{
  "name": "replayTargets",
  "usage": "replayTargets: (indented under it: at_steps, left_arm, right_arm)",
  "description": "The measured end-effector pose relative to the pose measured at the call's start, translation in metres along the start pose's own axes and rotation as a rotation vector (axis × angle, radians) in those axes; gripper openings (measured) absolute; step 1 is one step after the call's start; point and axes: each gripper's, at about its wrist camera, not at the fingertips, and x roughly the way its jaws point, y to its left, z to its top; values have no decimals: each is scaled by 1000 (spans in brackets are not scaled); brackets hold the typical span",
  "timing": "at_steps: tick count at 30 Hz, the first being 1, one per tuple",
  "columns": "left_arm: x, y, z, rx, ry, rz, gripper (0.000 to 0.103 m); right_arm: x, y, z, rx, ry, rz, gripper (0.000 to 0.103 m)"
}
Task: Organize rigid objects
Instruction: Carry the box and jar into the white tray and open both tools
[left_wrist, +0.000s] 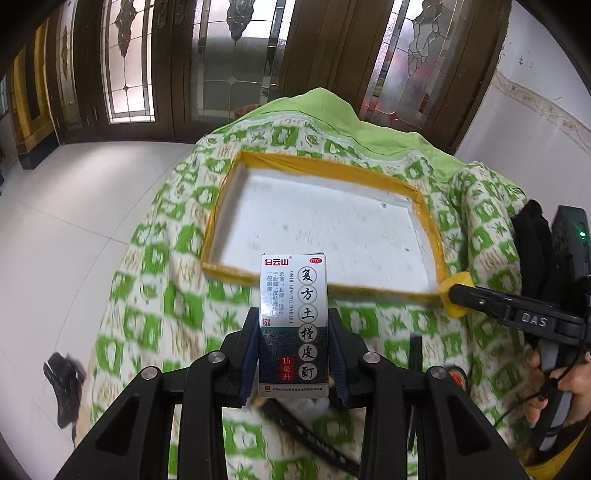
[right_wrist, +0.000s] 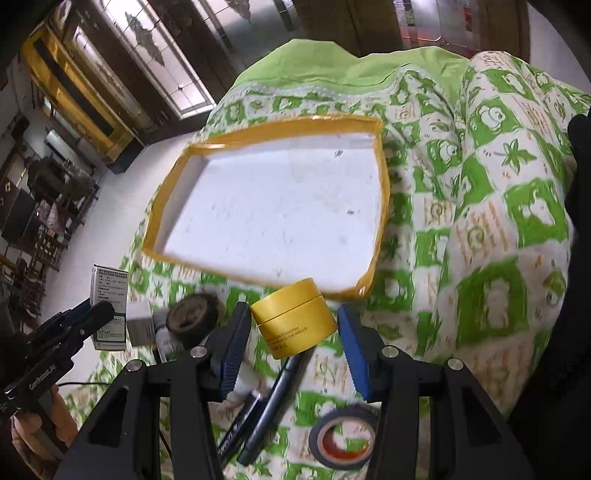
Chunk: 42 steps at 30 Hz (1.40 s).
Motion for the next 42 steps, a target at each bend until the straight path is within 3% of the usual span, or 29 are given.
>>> replayTargets:
  at_steps: [10, 18, 42]
  left_arm:
    - [29, 4, 41, -35, 1, 8, 35]
    - [61, 3, 62, -30, 17, 35, 35]
    - [121, 25, 62, -27, 75, 142, 35]
  right_arm:
    - [3, -7, 29, 27, -44, -1, 48]
    - [25, -5, 38, 7, -27, -30, 48]
    - [72, -6, 41, -35, 69, -110, 48]
